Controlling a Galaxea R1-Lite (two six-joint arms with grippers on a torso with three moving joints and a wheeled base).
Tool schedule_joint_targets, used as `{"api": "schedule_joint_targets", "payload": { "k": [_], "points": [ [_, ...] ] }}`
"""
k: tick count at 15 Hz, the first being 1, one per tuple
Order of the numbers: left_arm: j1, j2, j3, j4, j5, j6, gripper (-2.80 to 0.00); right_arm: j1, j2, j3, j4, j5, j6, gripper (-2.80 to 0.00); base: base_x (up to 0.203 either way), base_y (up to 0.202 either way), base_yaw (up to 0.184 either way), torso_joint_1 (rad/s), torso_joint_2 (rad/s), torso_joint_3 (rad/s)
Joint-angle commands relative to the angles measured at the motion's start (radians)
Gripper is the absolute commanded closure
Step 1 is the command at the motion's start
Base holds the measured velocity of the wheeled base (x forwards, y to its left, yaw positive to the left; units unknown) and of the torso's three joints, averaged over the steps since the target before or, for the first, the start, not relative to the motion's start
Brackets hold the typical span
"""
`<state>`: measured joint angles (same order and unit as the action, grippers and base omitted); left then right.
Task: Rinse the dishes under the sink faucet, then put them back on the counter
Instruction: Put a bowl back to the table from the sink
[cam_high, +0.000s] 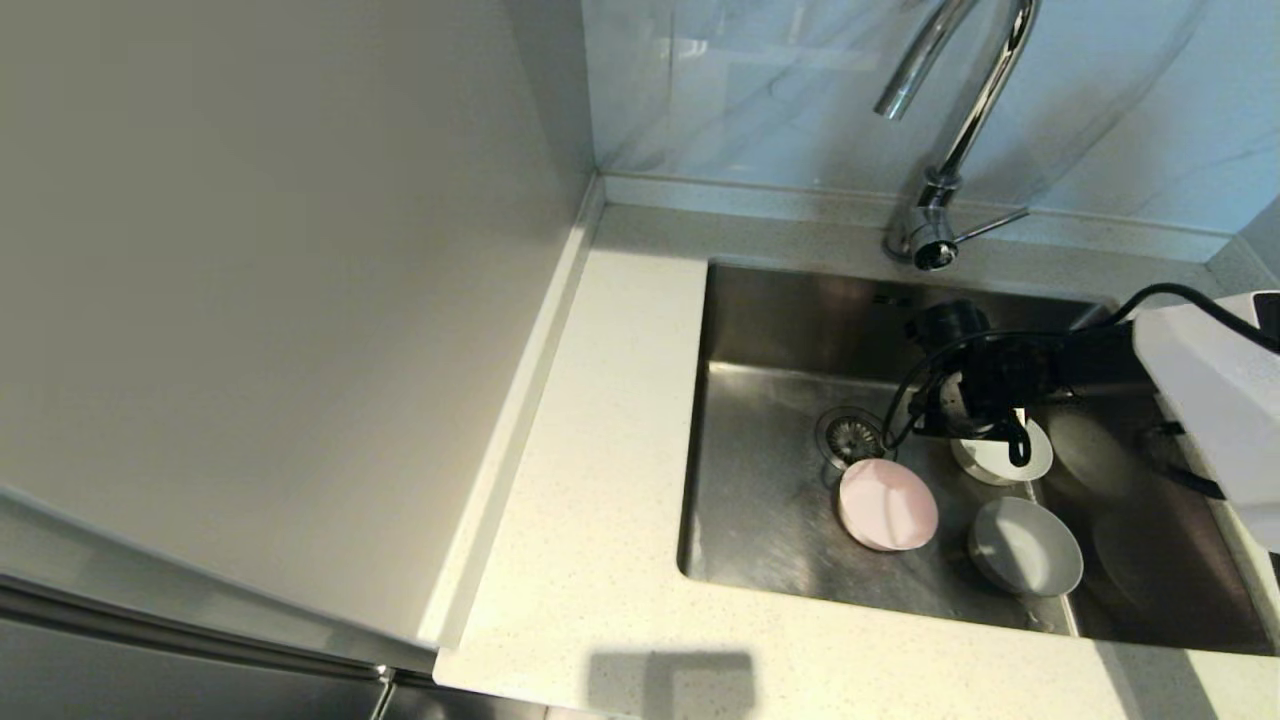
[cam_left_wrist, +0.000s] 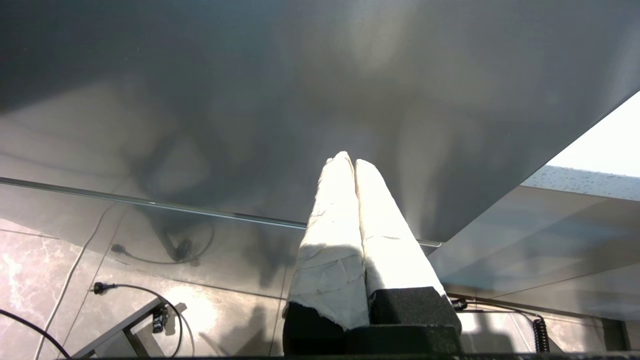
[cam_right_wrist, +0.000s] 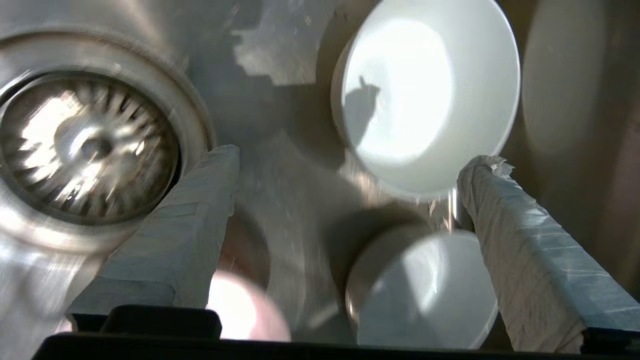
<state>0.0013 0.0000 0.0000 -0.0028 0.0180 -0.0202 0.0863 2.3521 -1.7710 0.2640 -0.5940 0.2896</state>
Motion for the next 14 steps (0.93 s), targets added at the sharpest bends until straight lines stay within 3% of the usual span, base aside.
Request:
{"api": "schedule_joint_targets", "payload": {
  "k": [1,9,10,11,14],
  "points": [
    [0.0,-0.003,0.0,0.0,0.0,0.0,0.0,-0.02,0.064,-0.041,0.001,-0.008,0.0,-2.8,0.0,0.0,0.0,0.0,0.0,0.0],
    [0.0,-0.003,0.0,0.0,-0.001,-0.001,0.0,-0.079,0.115,-0.084,-0.002,-0.006,-0.003,-2.8,0.0,0.0,0.0,0.0,0.0,0.0],
    [0.0,-0.003,0.0,0.0,0.0,-0.001,0.0,-0.08,0.119,-0.083,-0.002,-0.006,-0.006,-0.81,0.0,0.0,0.0,0.0,0.0,0.0],
    [0.0,-0.003,0.0,0.0,0.0,-0.001,0.0,-0.08,0.118,-0.081,-0.002,-0.004,-0.013,0.0,0.0,0.0,0.0,0.0,0.0,0.0],
    [0.0,-0.003,0.0,0.0,0.0,-0.001,0.0,-0.079,0.118,-0.074,-0.002,0.002,-0.023,0.0,0.0,0.0,0.0,0.0,0.0,0.0]
  ]
}}
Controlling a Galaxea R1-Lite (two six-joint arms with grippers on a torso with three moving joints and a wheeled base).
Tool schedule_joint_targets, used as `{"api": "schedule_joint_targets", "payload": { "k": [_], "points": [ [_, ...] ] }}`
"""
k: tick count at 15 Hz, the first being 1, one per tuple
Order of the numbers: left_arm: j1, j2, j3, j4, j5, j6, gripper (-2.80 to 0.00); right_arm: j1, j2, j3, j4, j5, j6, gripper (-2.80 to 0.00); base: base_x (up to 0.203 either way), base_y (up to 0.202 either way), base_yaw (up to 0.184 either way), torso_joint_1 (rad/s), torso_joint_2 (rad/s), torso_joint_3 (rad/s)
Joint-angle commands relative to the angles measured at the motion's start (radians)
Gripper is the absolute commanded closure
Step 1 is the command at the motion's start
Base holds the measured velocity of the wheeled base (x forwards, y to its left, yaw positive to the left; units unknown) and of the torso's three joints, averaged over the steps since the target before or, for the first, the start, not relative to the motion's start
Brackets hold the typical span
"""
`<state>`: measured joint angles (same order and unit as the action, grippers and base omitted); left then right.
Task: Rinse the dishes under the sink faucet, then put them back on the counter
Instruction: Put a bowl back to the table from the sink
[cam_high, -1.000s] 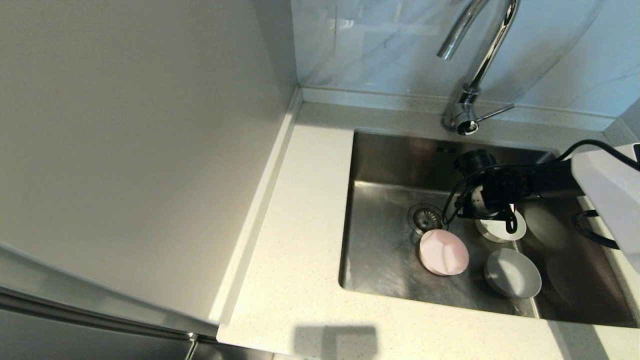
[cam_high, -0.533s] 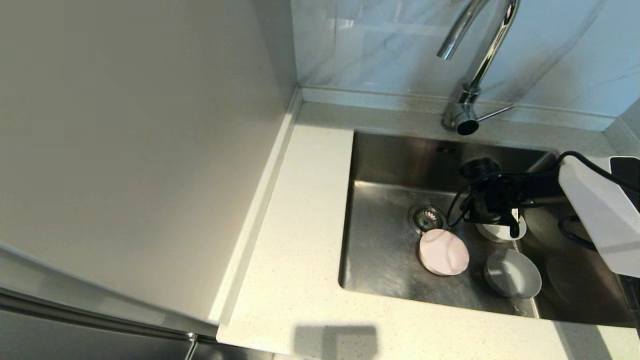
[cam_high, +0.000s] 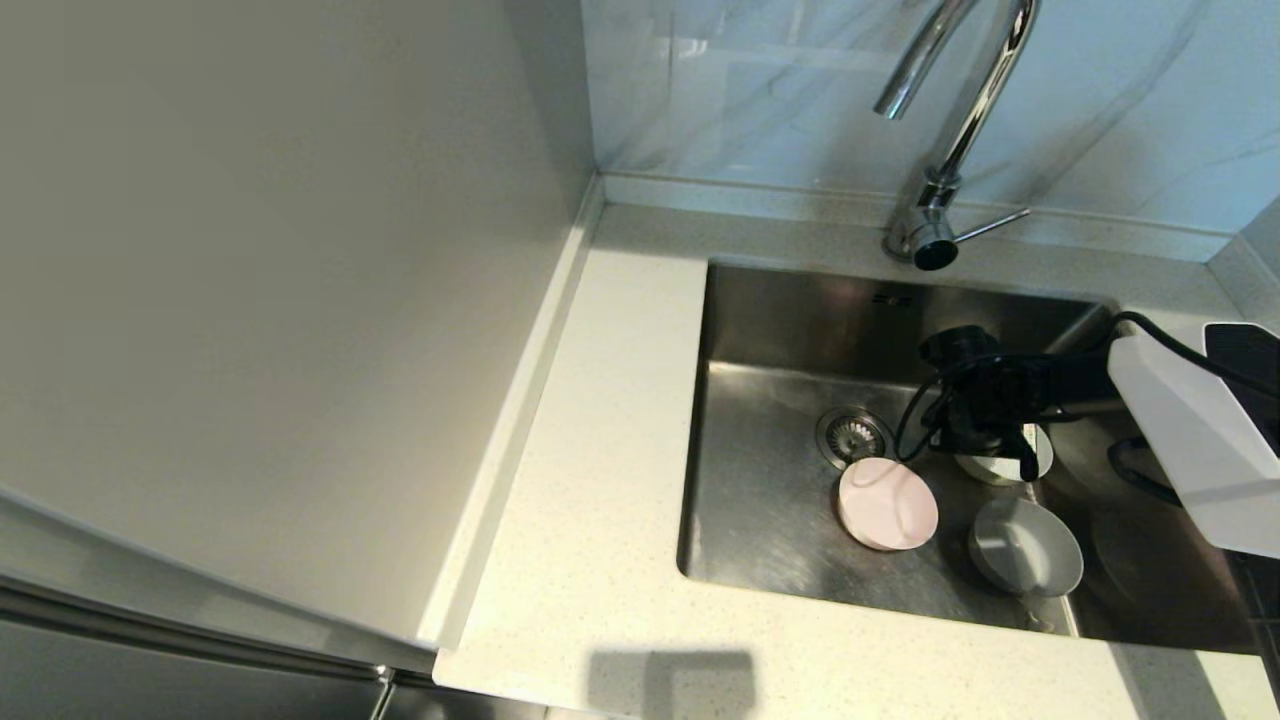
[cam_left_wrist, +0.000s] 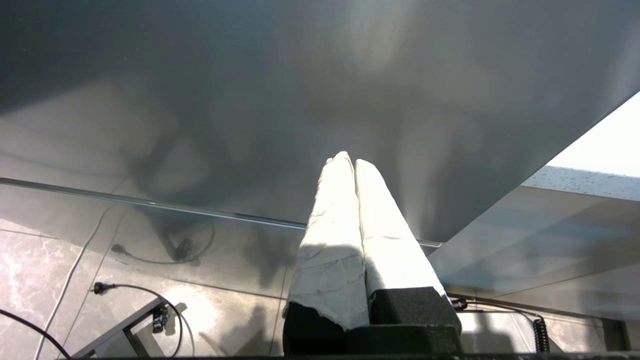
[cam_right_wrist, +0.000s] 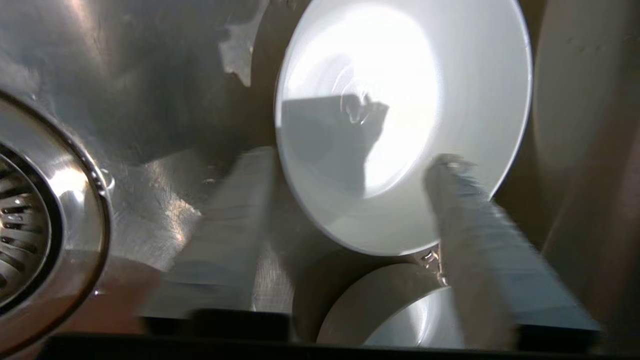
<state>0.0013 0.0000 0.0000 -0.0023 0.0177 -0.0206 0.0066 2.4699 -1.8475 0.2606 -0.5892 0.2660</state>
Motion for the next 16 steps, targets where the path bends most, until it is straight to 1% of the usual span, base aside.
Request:
{"api": "schedule_joint_targets", "payload": {
  "k": [1,3,10,13,16],
  "points": [
    [0.0,-0.003,0.0,-0.001,0.0,0.001,0.0,0.001,0.0,0.007,0.002,0.009,-0.002,0.0,0.0,0.0,0.0,0.0,0.0,0.0],
    [0.0,-0.003,0.0,-0.001,0.001,0.0,0.0,0.0,-0.003,0.02,0.002,0.02,-0.002,0.0,0.0,0.0,0.0,0.0,0.0,0.0],
    [0.0,-0.003,0.0,-0.001,0.001,-0.001,0.0,0.003,-0.059,0.066,0.002,0.019,0.007,0.0,0.0,0.0,0.0,0.0,0.0,0.0],
    [0.0,-0.003,0.0,-0.001,0.001,0.001,0.0,0.022,-0.112,0.065,0.002,0.019,0.003,0.0,0.0,0.0,0.0,0.0,0.0,0.0],
    [0.0,-0.003,0.0,-0.001,0.0,0.0,0.0,0.059,-0.17,0.073,0.004,0.016,0.002,0.0,0.0,0.0,0.0,0.0,0.0,0.0]
  ]
}}
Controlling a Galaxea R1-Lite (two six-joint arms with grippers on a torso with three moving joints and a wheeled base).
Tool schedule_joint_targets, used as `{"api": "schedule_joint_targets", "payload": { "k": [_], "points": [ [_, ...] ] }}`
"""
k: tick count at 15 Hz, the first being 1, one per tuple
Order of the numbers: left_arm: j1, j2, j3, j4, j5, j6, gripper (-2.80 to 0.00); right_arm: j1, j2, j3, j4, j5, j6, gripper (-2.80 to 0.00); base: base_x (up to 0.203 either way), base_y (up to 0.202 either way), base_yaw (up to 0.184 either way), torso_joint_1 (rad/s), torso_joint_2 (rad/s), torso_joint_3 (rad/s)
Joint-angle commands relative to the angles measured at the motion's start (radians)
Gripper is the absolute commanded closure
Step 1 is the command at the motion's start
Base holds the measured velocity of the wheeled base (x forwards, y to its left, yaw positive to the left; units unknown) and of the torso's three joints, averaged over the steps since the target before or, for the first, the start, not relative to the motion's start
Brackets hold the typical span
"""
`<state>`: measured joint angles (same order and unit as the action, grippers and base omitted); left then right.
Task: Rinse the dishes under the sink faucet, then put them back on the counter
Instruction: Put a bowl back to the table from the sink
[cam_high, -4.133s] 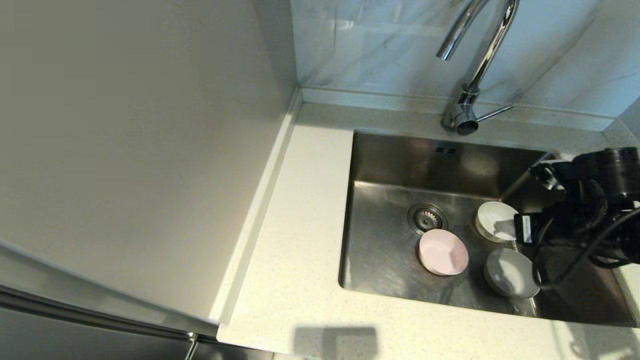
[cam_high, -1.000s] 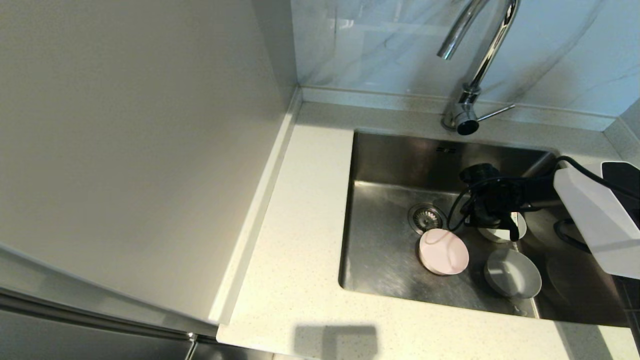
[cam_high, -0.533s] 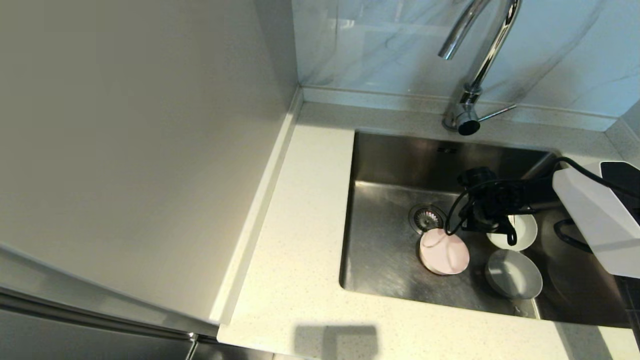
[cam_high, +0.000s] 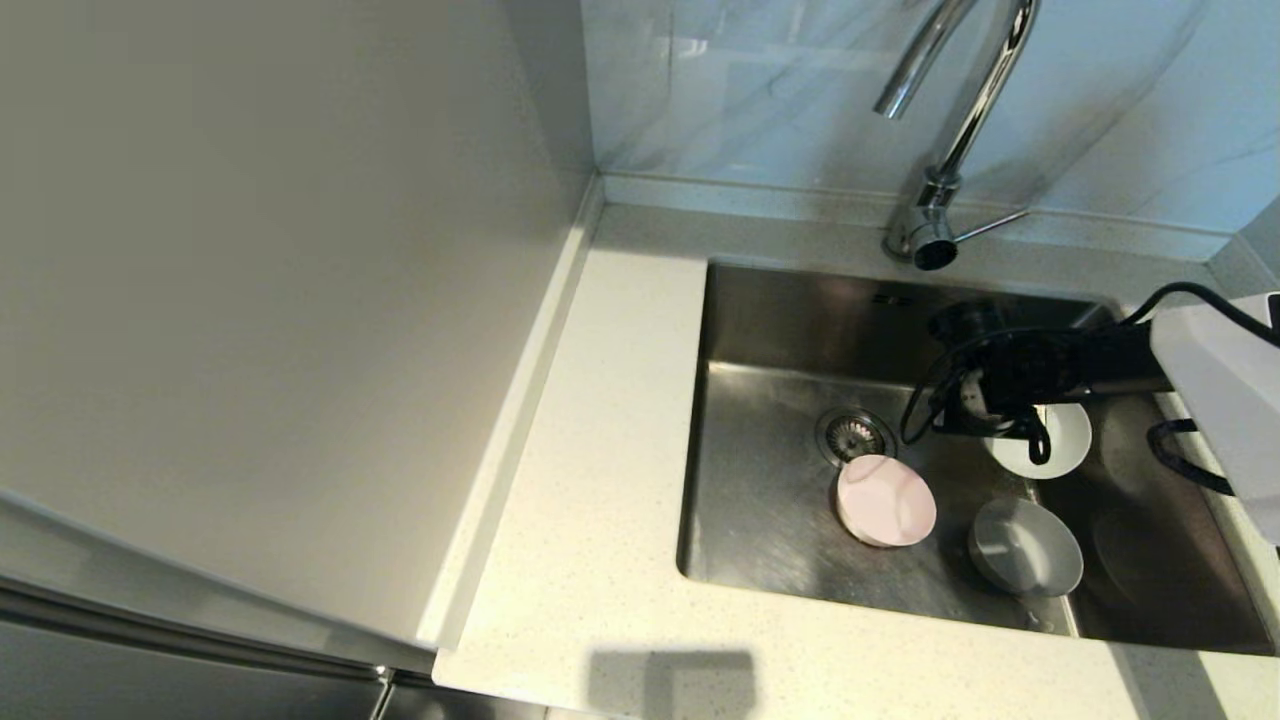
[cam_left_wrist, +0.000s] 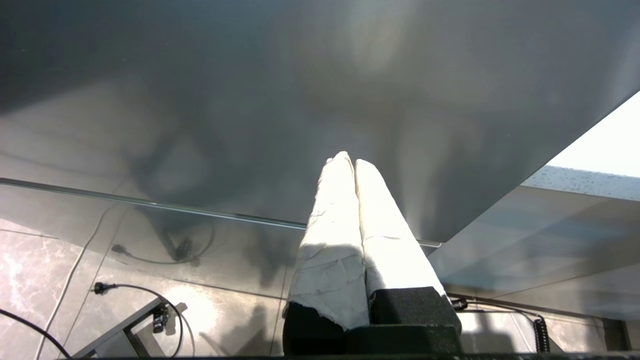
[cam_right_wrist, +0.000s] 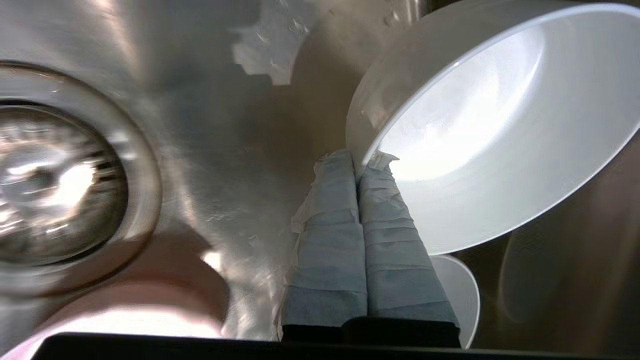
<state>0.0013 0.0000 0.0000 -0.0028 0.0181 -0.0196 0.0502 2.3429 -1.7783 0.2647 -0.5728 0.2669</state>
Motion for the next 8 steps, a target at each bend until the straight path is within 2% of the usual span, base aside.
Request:
{"api": "schedule_joint_targets", "payload": {
  "k": [1,4,8],
  "points": [
    [0.0,-0.003,0.0,0.0,0.0,0.0,0.0,0.028,-0.064,0.014,0.0,-0.001,0.002,0.0,0.0,0.0,0.0,0.0,0.0,0.0],
    [0.0,-0.003,0.0,0.0,0.0,0.0,0.0,0.068,-0.146,0.066,-0.001,-0.002,0.006,0.0,0.0,0.0,0.0,0.0,0.0,0.0],
    [0.0,-0.003,0.0,0.0,0.0,-0.002,0.0,0.095,-0.265,0.093,-0.002,0.0,0.065,0.0,0.0,0.0,0.0,0.0,0.0,0.0]
  ]
}}
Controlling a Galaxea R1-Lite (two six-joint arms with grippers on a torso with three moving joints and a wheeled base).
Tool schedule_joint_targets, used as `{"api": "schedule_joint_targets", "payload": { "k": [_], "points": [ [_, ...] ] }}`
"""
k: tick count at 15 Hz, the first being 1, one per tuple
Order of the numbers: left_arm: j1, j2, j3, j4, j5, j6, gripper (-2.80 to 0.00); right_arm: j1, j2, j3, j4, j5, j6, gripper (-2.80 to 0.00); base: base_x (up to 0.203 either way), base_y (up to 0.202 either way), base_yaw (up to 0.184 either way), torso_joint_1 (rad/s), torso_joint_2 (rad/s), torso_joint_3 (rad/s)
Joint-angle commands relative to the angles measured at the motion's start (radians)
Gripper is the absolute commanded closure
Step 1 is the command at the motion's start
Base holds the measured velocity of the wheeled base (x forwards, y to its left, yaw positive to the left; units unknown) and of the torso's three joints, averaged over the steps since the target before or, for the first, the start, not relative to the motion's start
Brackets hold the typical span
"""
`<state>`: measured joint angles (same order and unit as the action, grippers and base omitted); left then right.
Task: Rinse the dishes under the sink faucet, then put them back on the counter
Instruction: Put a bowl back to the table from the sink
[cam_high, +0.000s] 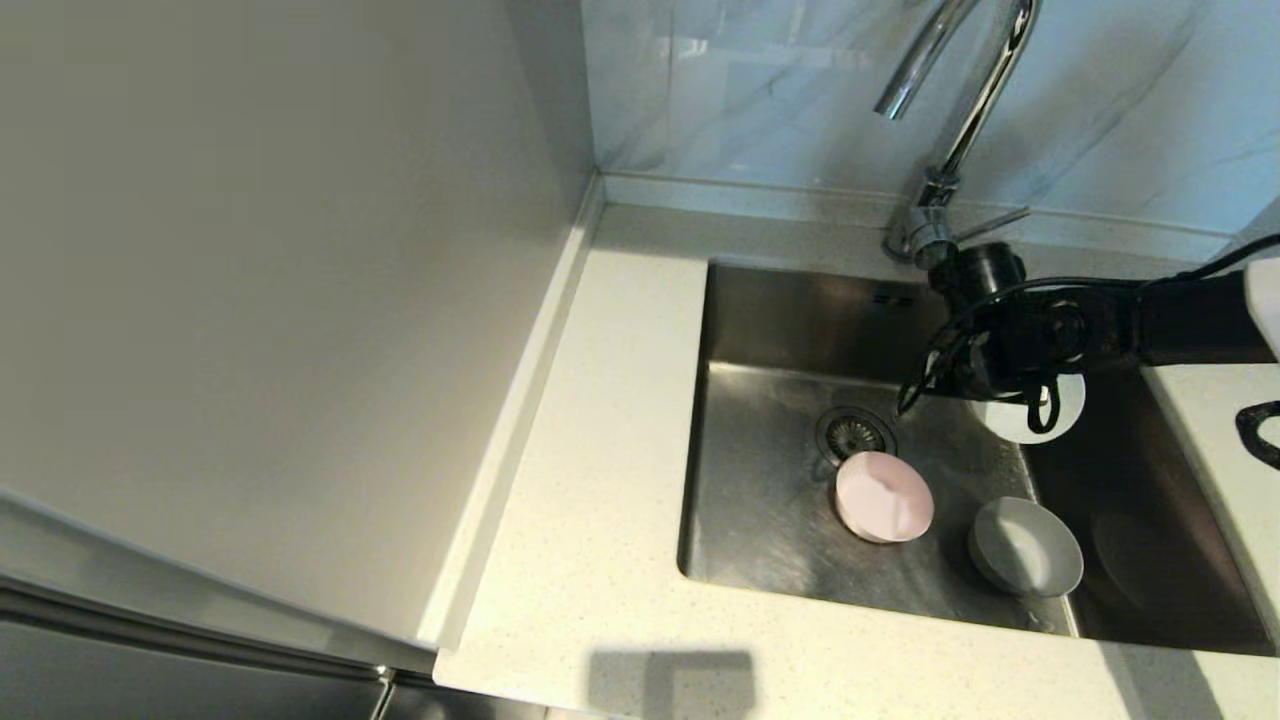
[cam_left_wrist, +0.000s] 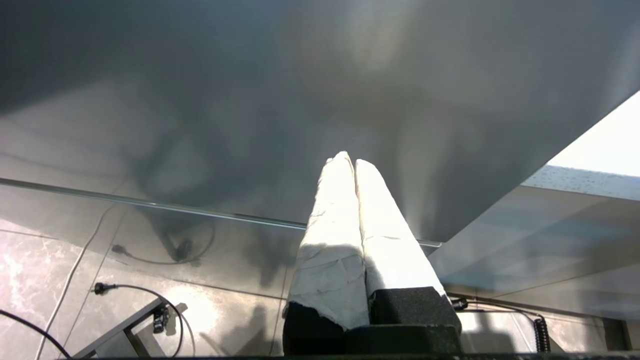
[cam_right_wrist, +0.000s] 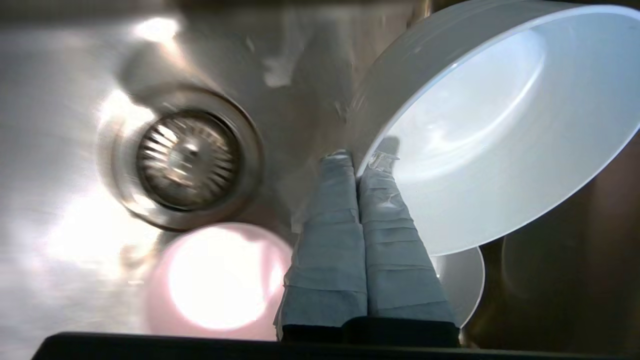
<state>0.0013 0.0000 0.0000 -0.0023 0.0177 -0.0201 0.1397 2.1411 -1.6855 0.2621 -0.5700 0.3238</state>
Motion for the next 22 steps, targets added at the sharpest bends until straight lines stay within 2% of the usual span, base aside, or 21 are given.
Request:
{"api": "schedule_joint_targets", "payload": {
  "k": [1,3,5,11,13,17,22],
  "points": [
    [0.0,-0.003,0.0,-0.001,0.001,0.0,0.0,0.005,-0.077,-0.011,0.001,-0.003,0.01,0.0,0.0,0.0,0.0,0.0,0.0,0.0],
    [0.0,-0.003,0.0,-0.001,0.001,0.0,0.0,0.003,-0.11,-0.049,0.004,-0.01,-0.003,0.0,0.0,0.0,0.0,0.0,0.0,0.0],
    [0.0,-0.003,0.0,-0.001,0.001,-0.001,0.0,-0.005,-0.142,-0.065,0.004,-0.016,-0.066,0.0,0.0,0.0,0.0,0.0,0.0,0.0],
    [0.0,-0.003,0.0,-0.001,0.001,-0.001,0.0,-0.1,-0.179,-0.18,0.0,-0.016,-0.387,0.0,0.0,0.0,0.0,0.0,0.0,0.0],
    [0.0,-0.003,0.0,-0.001,0.001,-0.001,0.0,-0.139,-0.171,-0.217,-0.009,-0.015,-0.467,0.0,0.0,0.0,0.0,0.0,0.0,0.0],
    [0.0,-0.003,0.0,-0.001,0.001,0.0,0.0,-0.219,-0.111,-0.258,-0.11,-0.02,-0.647,0.0,0.0,0.0,0.0,0.0,0.0,0.0],
    [0.0,-0.003,0.0,-0.001,0.001,0.0,0.0,-0.267,-0.067,-0.232,-0.127,-0.037,-0.671,0.0,0.0,0.0,0.0,0.0,0.0,0.0]
  ]
}}
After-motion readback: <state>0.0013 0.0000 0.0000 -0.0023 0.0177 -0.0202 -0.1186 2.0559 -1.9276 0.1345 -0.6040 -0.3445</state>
